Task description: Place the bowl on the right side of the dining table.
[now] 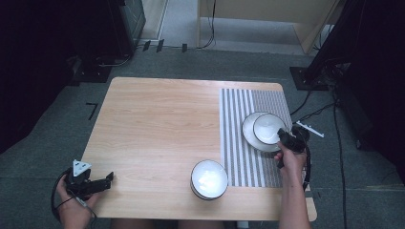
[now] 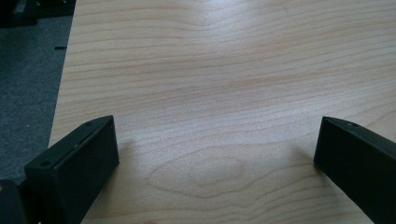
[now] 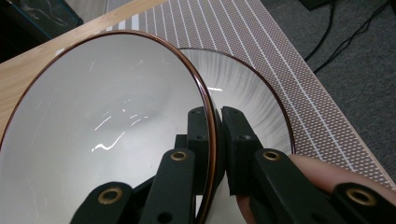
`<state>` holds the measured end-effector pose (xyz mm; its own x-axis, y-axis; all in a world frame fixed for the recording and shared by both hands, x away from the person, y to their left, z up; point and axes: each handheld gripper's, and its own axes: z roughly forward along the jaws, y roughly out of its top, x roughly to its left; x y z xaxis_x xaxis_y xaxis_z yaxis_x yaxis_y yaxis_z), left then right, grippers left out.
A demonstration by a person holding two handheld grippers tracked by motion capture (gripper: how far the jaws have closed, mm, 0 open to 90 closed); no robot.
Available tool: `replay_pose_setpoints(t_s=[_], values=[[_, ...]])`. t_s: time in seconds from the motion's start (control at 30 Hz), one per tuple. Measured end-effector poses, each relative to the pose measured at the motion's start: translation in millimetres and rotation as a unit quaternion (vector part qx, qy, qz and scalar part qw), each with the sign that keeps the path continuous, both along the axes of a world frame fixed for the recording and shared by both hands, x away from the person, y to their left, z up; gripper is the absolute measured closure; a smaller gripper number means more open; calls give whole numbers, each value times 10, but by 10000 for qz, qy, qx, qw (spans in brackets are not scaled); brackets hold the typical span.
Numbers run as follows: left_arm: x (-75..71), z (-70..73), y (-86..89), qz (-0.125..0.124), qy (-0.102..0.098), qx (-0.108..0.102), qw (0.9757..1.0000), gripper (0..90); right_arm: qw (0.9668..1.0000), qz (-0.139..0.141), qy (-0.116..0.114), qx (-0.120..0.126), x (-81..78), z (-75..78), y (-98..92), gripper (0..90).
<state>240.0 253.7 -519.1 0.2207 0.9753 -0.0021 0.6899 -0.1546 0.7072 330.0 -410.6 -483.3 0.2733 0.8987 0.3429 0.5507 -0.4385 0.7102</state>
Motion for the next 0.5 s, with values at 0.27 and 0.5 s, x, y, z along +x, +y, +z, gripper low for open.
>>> replay_pose_setpoints(t_s=[0.27,0.5], values=[[-1,0,4,-14,-2,-11,10000,0,9999,-129,-10,29,19,-28,2,835],[-1,0,2,-14,-2,-4,10000,0,9992,-222,-87,330,24,-57,-7,811]])
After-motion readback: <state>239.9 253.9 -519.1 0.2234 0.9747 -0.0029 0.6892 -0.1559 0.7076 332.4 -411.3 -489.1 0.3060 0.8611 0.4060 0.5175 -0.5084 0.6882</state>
